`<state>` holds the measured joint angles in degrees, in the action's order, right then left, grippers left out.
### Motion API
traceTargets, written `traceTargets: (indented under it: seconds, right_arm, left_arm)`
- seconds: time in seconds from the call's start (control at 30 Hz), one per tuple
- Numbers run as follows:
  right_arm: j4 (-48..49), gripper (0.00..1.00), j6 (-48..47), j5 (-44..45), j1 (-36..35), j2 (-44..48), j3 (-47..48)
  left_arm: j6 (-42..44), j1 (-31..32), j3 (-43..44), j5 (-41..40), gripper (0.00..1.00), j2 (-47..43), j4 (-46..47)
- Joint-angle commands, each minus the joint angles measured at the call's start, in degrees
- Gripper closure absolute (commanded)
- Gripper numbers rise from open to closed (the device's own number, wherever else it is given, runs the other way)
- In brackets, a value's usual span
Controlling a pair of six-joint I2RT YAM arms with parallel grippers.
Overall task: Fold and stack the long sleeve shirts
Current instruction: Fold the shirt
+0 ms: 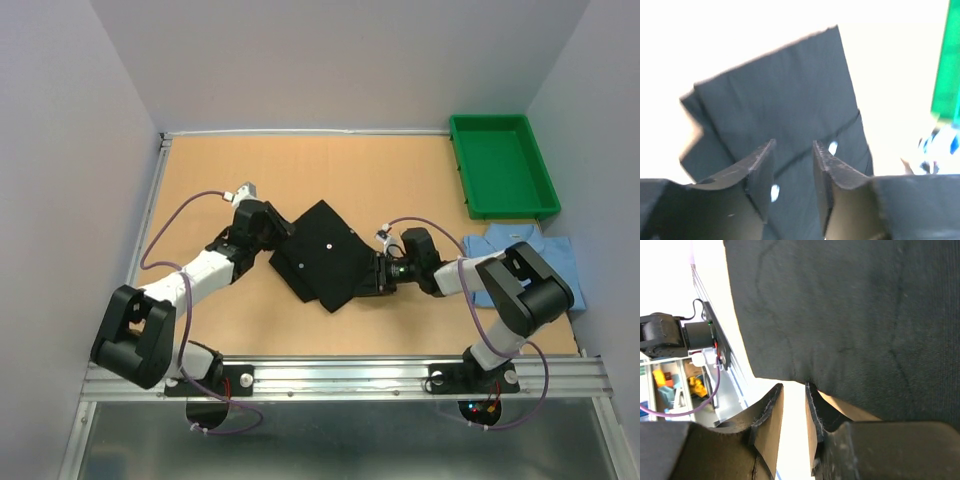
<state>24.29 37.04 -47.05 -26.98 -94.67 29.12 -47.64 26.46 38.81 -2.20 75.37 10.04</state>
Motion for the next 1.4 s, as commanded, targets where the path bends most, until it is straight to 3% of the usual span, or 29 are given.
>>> traceTargets:
  seconds: [0.0, 0.2, 0.47, 0.6, 0.7, 0.73, 0.83, 0.93, 1.13, 1.37]
  right_arm:
    - [-1.61, 0.7, -2.32, 2.57, -0.26, 2.74, 0.49]
    - [-2.67, 0.69, -2.23, 4.07, -0.26, 4.58, 0.23]
    - [-13.1, 0.63, -6.35, 10.47, -0.18, 12.14, 4.88]
    - [-22.5, 0.56, -10.48, 19.16, 0.35, 15.65, 10.77]
    - [-28.5, 0.51, -12.95, 28.74, 0.53, 17.5, 14.46]
    - [-29.3, 0.5, -13.56, 32.33, 0.53, 18.11, 15.17]
    - [-31.5, 0.5, -16.2, 35.96, 0.61, 17.42, 17.28]
    - [-32.47, 0.5, -17.35, 36.06, 0.53, 15.05, 18.59]
    - [-32.47, 0.55, -19.9, 34.31, 0.53, 8.2, 18.95]
    - [-31.41, 0.64, -19.2, 32.02, -2.71, 3.45, 17.55]
  left_arm:
    - [-0.44, -2.81, 5.21, -0.44, 0.56, 4.33, 4.19]
    - [-0.87, -3.25, 5.68, -0.96, 0.64, 13.21, 4.11]
    - [-0.71, -5.71, 1.88, -2.99, 0.65, 14.8, 3.33]
    - [1.31, -6.42, 3.55, -5.18, 0.56, 11.47, -0.18]
    - [2.81, -6.42, 4.52, -6.42, 0.39, 8.04, -4.06]
    - [2.81, -6.42, 4.7, -6.07, 0.28, 6.12, -5.02]
    - [1.85, -5.9, 4.17, -4.75, 0.17, 1.99, -8.63]
    - [0.36, -4.4, 2.68, -3.7, 0.14, -1.18, -9.95]
    - [-0.97, -2.38, 1.01, -2.82, 0.16, 0.29, -9.96]
    - [3.16, -1.94, 5.13, -4.04, 0.34, 11.35, -9.78]
